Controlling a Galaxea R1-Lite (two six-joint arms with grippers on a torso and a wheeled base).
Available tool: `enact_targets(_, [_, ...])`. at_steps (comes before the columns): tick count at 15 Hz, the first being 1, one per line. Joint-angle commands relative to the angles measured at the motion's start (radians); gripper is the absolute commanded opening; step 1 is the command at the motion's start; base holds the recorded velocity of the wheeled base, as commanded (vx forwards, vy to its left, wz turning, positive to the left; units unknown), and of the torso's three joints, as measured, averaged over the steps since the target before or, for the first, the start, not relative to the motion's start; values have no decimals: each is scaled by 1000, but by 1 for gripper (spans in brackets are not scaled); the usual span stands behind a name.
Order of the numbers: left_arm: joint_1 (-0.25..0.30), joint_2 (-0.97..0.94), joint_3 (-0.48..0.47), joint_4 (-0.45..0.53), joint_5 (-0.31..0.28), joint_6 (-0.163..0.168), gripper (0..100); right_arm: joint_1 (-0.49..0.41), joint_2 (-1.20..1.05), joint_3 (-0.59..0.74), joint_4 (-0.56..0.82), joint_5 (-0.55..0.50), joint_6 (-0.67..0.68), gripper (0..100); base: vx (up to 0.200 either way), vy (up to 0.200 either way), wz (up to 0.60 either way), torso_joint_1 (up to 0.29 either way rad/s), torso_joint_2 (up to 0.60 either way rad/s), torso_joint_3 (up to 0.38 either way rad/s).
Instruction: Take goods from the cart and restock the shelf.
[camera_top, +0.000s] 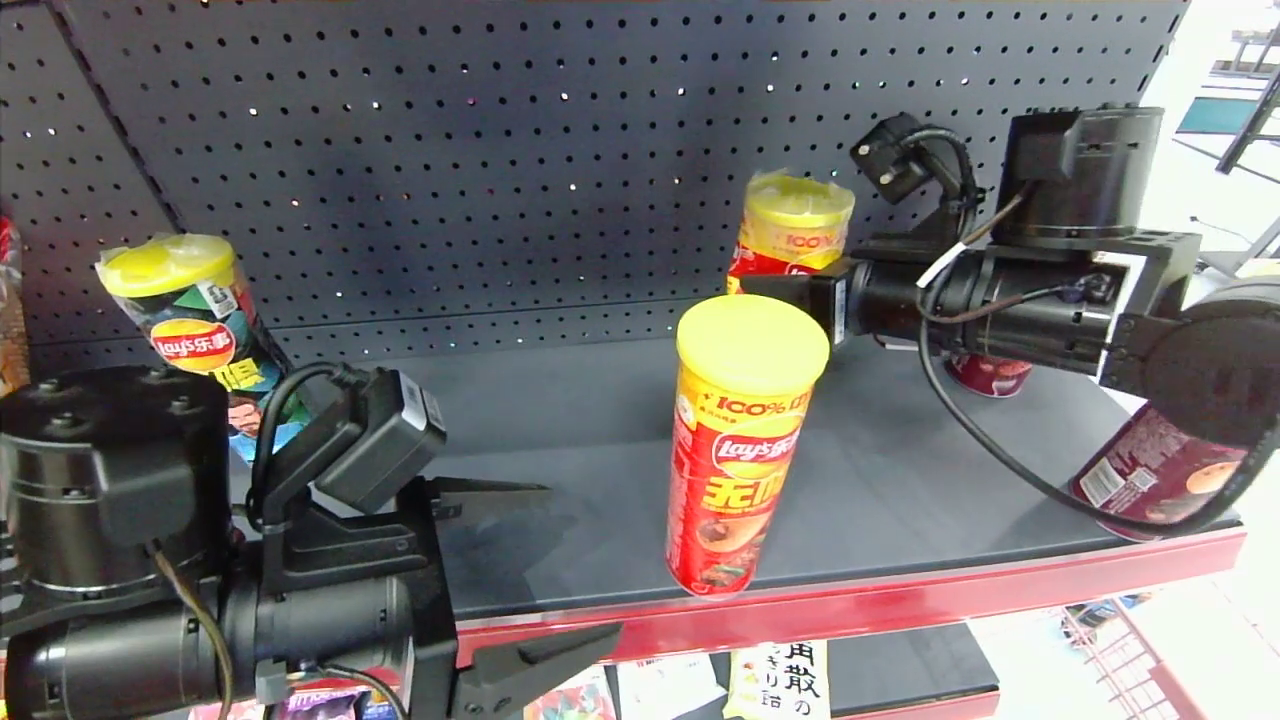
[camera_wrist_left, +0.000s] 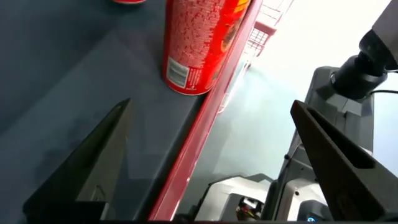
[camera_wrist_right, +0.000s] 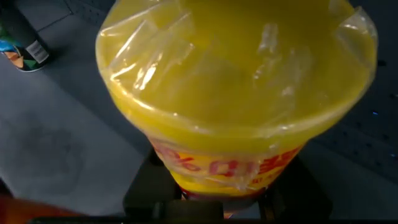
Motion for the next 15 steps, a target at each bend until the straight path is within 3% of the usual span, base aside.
enact_targets(1, [26, -16, 2, 3, 0, -1, 100, 5, 62, -31, 0, 2, -1, 0, 0, 0, 0, 0, 0, 0])
enact_targets(4, [72, -16, 6, 4, 0, 0, 100, 5, 84, -49, 0, 5, -1, 0, 0, 0, 0, 0, 0, 0])
enact_targets(11, [75, -15, 3, 3, 0, 0, 100, 5, 93, -60, 0, 3, 5, 0, 0, 0, 0, 0, 0, 0])
enact_targets(12, [75, -13, 3, 3, 0, 0, 100, 5, 87, -54, 0, 2, 5, 100, 0, 0, 0, 0, 0, 0])
enact_targets(15, [75, -8, 3, 3, 0, 2, 100, 18, 47, -14, 2, -3, 6, 100, 0, 0, 0, 0, 0, 0])
